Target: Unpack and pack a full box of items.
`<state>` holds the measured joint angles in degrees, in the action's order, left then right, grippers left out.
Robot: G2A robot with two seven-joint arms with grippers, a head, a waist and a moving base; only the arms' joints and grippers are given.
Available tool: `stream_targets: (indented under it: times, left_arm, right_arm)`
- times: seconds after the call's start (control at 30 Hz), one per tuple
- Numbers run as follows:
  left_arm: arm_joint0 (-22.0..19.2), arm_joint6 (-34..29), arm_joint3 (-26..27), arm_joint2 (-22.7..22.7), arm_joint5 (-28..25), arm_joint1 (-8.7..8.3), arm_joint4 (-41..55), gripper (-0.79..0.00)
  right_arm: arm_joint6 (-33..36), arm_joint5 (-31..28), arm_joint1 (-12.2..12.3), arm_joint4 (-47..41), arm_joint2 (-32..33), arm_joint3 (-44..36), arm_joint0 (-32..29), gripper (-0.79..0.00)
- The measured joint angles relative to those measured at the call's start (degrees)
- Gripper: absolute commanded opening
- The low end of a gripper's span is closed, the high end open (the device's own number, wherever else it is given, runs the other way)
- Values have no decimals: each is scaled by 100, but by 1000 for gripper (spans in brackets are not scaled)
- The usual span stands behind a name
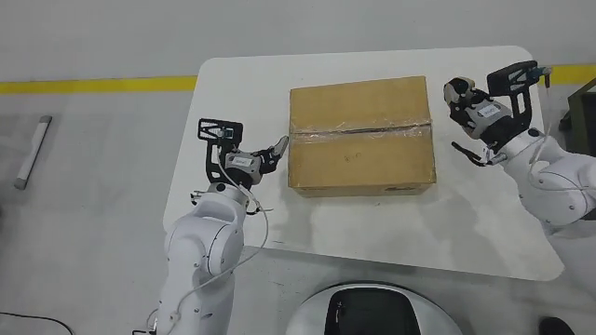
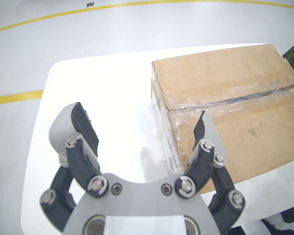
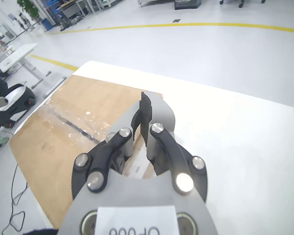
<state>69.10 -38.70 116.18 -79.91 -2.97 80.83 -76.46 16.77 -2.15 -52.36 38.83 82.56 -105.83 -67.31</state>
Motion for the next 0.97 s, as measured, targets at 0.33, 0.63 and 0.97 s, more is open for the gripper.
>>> stream_targets:
  times: [0.33,0.63,0.97]
  left_arm:
    - [375,677,-8,-8,-30,-37,-91,0]
    - [356,1302,178,-19,319,-54,-637,0]
    - [409,1591,309,62,494,-81,-1595,0]
  right_arm:
    - [-362,-12,-113,-152,-291,-90,-575,-785]
    - [-206,-60,-162,-85,-251,-403,-414,-785]
    - [820,43,-4,999,1510,-1849,-1410,0]
